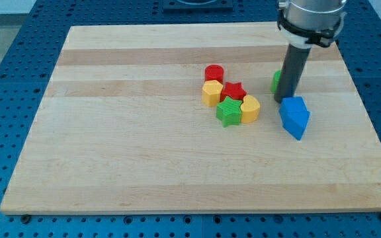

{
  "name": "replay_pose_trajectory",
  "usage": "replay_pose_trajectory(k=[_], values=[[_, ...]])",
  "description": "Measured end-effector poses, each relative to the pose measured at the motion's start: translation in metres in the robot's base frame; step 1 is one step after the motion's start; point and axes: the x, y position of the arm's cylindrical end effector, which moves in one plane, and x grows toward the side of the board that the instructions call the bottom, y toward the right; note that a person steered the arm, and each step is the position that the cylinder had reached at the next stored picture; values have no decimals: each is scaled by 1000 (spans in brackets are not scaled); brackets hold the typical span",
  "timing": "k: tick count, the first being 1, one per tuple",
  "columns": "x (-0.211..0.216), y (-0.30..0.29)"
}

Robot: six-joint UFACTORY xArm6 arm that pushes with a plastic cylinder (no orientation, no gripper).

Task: Move the green circle to the top right of the red circle

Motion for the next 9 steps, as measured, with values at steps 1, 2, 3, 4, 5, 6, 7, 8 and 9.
replay_pose_trajectory(k=[1,2,3,4,5,6,7,8,9], values=[[0,15],[0,25],[-5,23],[-16,14],[-32,10],[-49,10],[-59,0],[-67,-21],[-75,-44]])
